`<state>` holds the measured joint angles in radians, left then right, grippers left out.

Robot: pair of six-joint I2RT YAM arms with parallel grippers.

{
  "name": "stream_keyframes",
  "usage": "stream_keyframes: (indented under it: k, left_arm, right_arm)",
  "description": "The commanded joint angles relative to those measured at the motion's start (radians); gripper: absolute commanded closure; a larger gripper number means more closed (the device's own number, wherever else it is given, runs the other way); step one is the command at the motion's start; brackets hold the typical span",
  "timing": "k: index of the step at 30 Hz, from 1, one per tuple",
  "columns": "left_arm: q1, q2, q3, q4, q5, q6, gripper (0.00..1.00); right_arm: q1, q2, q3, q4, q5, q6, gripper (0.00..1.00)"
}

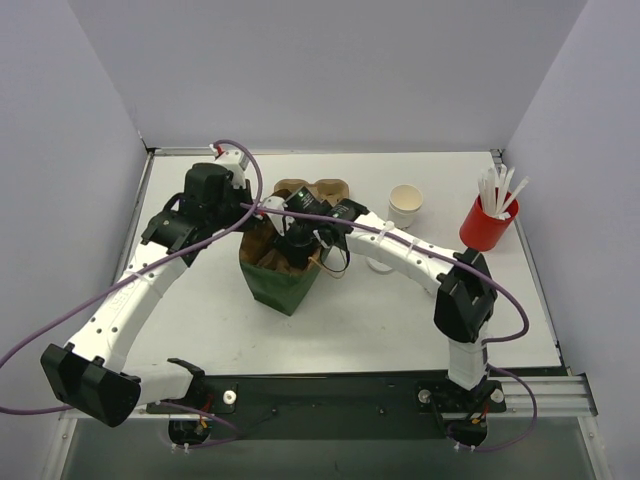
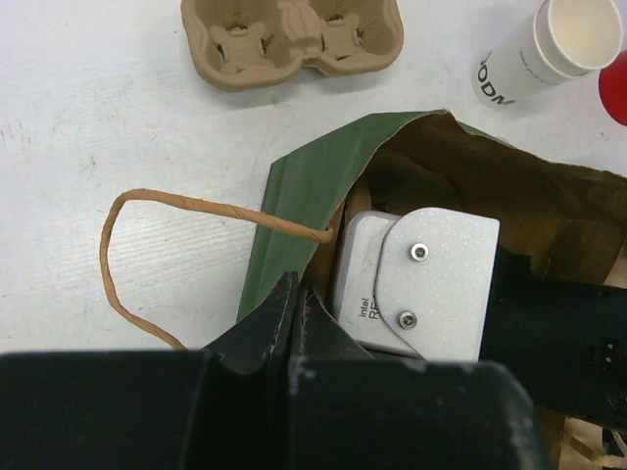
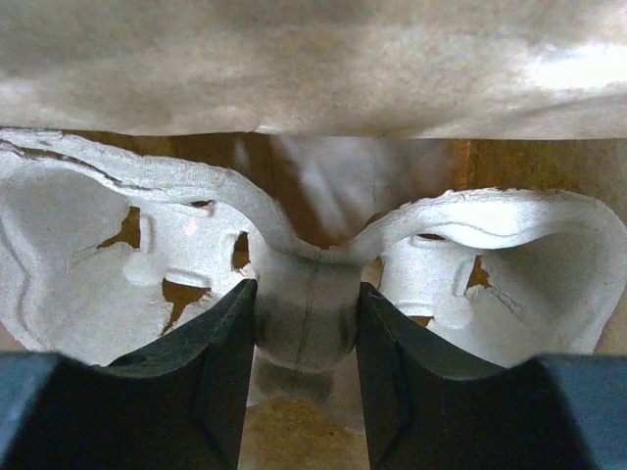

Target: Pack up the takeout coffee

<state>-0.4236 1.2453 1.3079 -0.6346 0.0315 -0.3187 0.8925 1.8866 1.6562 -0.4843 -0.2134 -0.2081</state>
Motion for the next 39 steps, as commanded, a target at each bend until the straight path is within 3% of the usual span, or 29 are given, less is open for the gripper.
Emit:
stream_keyframes:
  k: [1, 13, 39]
  left_arm:
    - [0.000, -0.035, 0.017, 0.168, -0.050, -0.013, 1.00]
    - [0.000, -0.017, 0.010, 0.164, 0.034, -0.040, 1.00]
    - [0.000, 0.003, 0.013, 0.164, 0.070, -0.036, 1.00]
  right_arm:
    - [0.006, 0.065, 0.022, -0.122, 0.049, -0.008, 0.71]
    - [0.005, 0.115, 0.076, -0.131, 0.046, 0.003, 0.70]
    - [0.005, 0.131, 0.085, -0.123, 0.063, 0.004, 0.69]
